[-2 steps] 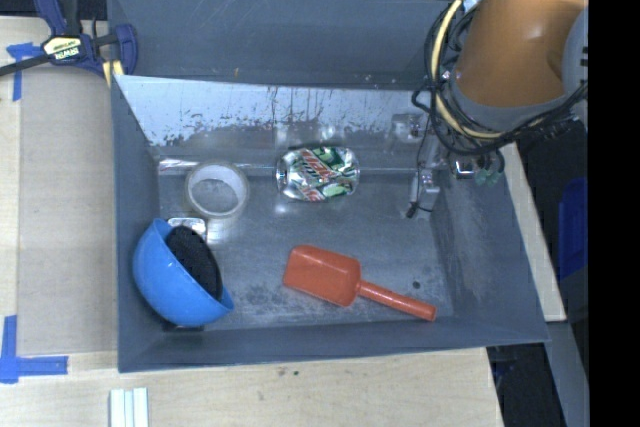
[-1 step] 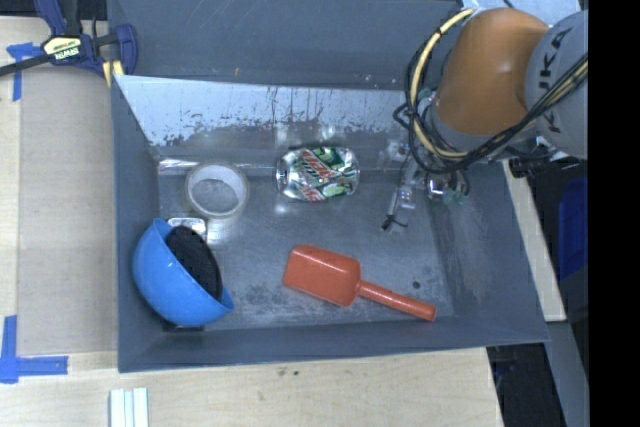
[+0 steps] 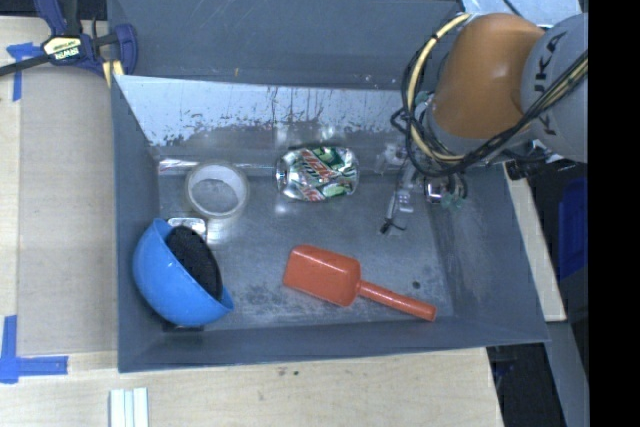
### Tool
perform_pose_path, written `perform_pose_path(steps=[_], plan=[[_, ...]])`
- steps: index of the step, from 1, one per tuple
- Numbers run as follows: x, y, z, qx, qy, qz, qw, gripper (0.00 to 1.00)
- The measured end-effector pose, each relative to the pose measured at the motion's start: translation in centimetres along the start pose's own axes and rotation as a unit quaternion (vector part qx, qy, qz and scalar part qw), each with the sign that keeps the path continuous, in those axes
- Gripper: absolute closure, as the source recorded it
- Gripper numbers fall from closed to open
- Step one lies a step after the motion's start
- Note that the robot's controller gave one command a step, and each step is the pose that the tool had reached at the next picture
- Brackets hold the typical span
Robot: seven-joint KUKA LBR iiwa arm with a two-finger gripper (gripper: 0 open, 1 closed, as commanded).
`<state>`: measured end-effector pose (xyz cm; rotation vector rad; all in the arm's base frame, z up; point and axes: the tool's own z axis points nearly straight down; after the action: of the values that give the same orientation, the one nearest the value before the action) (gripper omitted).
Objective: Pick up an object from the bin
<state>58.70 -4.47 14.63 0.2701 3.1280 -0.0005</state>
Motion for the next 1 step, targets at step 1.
perform_pose_path(steps=[1], plan=[[5.15,2.75,4.27,0.000,-0.0011,-0.062,0.9981,0.00]])
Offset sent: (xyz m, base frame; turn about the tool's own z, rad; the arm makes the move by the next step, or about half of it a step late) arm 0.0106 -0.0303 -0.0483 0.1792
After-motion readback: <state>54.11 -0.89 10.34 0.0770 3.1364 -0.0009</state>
